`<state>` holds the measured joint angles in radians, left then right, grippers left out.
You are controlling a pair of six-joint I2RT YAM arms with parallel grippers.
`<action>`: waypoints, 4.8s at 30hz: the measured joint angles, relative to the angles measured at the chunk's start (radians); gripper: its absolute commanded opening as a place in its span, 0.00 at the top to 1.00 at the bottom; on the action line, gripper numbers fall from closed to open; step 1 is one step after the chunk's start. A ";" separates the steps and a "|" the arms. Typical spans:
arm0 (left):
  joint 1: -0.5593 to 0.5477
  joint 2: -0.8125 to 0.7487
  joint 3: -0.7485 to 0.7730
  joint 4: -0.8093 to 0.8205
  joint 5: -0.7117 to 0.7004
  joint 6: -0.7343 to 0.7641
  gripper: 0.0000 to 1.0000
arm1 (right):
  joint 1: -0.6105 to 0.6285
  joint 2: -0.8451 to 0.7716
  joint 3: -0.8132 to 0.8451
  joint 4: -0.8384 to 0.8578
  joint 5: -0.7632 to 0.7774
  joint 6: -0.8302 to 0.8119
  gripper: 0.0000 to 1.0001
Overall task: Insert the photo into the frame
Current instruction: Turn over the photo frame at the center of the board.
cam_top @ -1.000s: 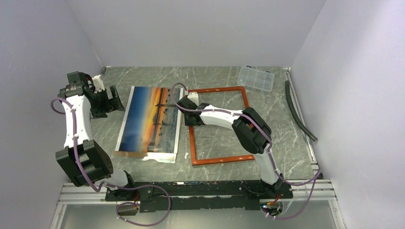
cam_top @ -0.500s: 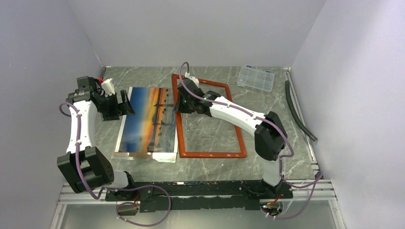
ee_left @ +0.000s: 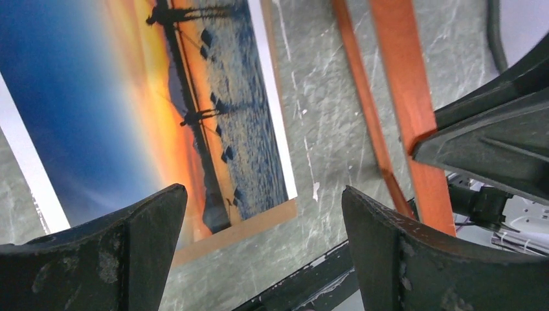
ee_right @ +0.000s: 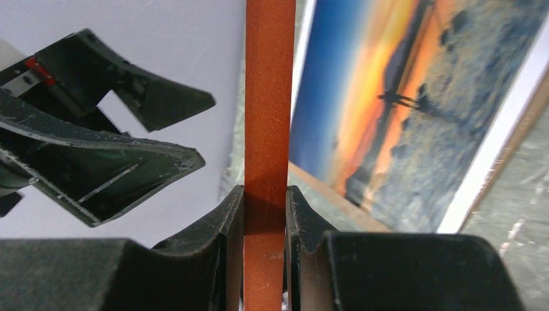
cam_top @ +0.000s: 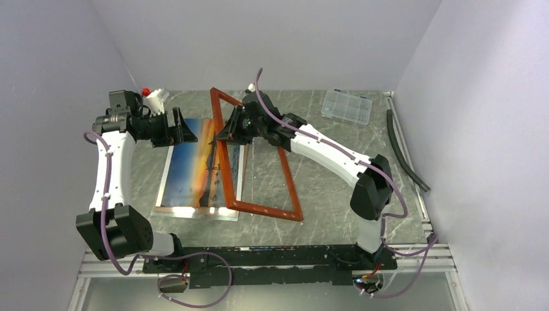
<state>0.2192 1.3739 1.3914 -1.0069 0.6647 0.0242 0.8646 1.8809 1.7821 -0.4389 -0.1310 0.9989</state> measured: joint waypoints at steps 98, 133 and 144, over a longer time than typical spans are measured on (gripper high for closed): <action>-0.559 0.350 0.303 0.070 -0.296 0.051 0.05 | -0.367 -0.415 -0.122 -0.391 -0.106 -0.426 0.50; -0.552 0.082 0.013 0.023 -0.373 0.138 0.05 | -0.421 -0.861 -0.835 -0.254 0.322 -0.492 0.79; -0.550 0.086 0.003 0.040 -0.374 0.148 0.05 | -0.416 -0.839 -0.999 -0.259 0.452 -0.437 0.80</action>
<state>-0.3305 1.4601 1.3949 -0.9672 0.2905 0.1726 0.4484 1.0416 0.7834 -0.6975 0.3214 0.5621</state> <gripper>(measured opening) 0.951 0.297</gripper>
